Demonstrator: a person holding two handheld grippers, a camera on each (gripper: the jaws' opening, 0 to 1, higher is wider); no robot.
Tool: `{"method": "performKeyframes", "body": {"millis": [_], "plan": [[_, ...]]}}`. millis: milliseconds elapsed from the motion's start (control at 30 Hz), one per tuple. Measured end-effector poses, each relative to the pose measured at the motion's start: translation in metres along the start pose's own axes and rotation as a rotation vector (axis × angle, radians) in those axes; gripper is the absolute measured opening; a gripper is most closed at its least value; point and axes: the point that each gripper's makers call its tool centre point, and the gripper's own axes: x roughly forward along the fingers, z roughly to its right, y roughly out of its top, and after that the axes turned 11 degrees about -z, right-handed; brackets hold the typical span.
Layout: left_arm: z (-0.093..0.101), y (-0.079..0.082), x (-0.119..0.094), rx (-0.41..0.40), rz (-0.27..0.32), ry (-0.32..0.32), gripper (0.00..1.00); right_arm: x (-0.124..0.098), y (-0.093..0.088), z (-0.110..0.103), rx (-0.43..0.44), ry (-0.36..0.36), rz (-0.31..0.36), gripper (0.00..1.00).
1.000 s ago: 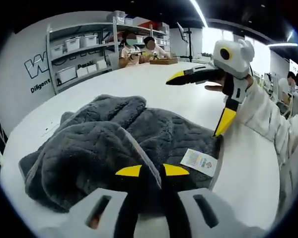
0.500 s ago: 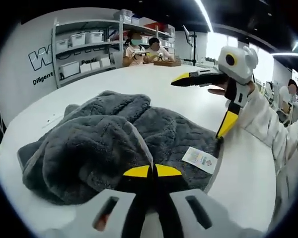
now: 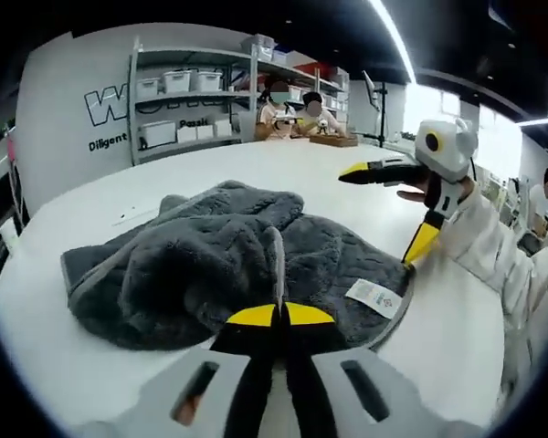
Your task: Open the folded towel by lifting each exposed corner and separating the folded layers until the towel lies flat within the target outline without major curled edges
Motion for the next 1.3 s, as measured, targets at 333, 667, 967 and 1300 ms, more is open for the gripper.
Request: {"method": "performKeyframes", "body": {"millis": [333,667,967,1300], "plan": [[0.005,-0.023,-0.024,-0.06,0.036,0.046,0.01,0.0,0.002,-0.002,-0.007,0.002,0.001,0.99],[0.001,-0.053,-0.055,-0.112,0.033,0.164,0.01,0.001,0.001,-0.006,-0.019,0.009,-0.01,0.99],[0.006,-0.07,-0.067,-0.155,0.04,0.172,0.01,0.002,-0.001,-0.007,-0.023,0.011,-0.018,0.99],[0.017,-0.08,-0.077,-0.148,0.03,0.186,0.01,0.002,-0.001,-0.007,-0.027,0.013,-0.022,0.99]]}}
